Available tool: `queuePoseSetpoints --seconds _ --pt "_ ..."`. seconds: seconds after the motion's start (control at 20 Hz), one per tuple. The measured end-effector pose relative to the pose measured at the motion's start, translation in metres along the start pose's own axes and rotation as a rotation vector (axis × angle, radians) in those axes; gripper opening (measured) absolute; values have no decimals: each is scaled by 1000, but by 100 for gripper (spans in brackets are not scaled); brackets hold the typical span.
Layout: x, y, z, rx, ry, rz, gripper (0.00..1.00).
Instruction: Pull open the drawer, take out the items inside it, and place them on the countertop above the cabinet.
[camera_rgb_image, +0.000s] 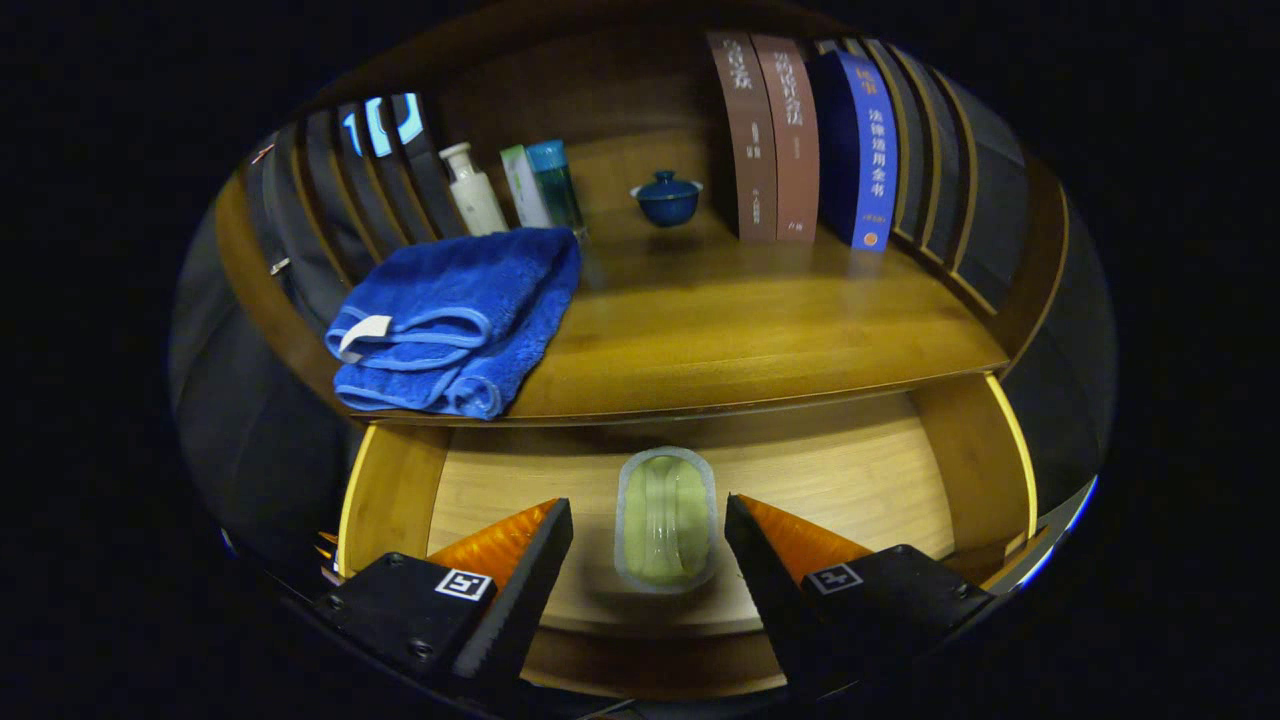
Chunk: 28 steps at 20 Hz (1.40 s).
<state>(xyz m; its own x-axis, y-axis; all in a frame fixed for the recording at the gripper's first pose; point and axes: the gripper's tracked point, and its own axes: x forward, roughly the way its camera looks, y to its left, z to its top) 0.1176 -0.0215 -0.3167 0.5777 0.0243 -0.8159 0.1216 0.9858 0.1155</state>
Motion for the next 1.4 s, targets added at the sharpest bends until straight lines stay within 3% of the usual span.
queuePoseSetpoints --seconds 0.15,0.25,0.4,0.55,0.65,0.8,1.15,1.4 --pt "24 -6 -7 -31 66 -32 89" --pt "35 -7 -12 -39 108 -34 88" --pt "50 -10 -20 -25 159 -47 61" --pt "59 -11 -31 -23 203 -45 48" --pt "63 -10 -33 -27 182 -31 49" --pt "58 -11 -24 -27 190 -39 22" --pt "52 -8 -27 -46 172 -20 22" --pt "14 -7 -23 -34 85 1 22"
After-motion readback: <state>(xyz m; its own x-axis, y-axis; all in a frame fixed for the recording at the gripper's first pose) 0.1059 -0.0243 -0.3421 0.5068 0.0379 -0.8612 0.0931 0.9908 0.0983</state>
